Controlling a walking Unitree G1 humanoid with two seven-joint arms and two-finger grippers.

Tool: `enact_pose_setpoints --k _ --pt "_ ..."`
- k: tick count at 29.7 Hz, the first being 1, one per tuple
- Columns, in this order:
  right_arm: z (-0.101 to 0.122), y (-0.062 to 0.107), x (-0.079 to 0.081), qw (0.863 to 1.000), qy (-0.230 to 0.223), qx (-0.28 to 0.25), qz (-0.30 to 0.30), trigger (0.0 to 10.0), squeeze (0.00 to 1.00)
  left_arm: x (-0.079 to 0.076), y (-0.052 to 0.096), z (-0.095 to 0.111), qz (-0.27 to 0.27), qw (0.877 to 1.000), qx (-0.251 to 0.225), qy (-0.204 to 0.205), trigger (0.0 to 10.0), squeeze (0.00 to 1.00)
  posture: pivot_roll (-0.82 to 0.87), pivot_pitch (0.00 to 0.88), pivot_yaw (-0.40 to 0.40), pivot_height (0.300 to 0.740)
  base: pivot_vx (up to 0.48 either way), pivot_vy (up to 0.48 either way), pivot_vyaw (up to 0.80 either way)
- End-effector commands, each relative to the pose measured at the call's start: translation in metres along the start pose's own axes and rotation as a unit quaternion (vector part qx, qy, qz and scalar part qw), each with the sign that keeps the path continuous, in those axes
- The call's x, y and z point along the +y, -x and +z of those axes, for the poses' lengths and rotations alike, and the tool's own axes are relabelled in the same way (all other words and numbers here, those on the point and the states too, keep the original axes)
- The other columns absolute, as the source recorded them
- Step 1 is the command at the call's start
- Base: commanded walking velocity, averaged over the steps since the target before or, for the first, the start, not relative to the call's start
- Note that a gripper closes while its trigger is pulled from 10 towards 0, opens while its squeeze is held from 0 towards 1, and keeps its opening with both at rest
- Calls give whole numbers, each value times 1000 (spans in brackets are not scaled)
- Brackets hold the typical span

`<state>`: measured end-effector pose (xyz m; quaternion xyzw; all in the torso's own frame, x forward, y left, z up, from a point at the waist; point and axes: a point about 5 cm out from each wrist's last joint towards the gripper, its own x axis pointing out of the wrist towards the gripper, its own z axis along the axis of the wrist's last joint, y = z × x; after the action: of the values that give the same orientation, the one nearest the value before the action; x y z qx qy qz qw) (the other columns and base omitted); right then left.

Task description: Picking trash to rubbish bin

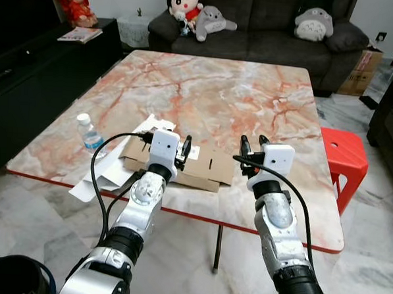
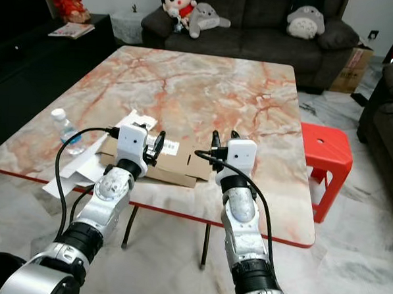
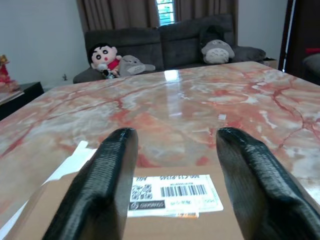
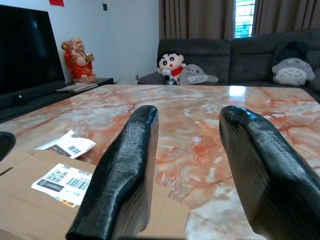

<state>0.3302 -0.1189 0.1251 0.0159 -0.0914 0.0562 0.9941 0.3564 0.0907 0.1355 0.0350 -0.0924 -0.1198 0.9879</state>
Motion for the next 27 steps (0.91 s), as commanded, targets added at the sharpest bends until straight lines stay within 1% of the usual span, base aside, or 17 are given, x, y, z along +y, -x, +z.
enact_pose_setpoints --k 1,3,16,23,27 --pt "3 -2 0 1000 -1 -5 3 10000 0 3 -1 1 6 1000 5 17 10000 1000 57 2 15 740 0 0 0" --pt "3 -2 1 1000 -2 -5 4 10000 0 4 -1 -1 10 1000 10 27 10000 1000 55 0 15 740 0 0 0" --pt "2 0 2 1000 -2 -2 6 10000 0 1 0 -2 -1 999 15 33 10000 1000 53 0 14 740 0 0 0" --pt "1 0 3 1000 -3 -1 8 10000 0 4 0 -2 3 999 15 33 10000 1000 53 0 15 740 0 0 0" --pt "-1 1 4 1000 -4 1 9 10000 0 9 2 -5 17 998 26 48 10000 1000 56 0 16 740 0 0 0"
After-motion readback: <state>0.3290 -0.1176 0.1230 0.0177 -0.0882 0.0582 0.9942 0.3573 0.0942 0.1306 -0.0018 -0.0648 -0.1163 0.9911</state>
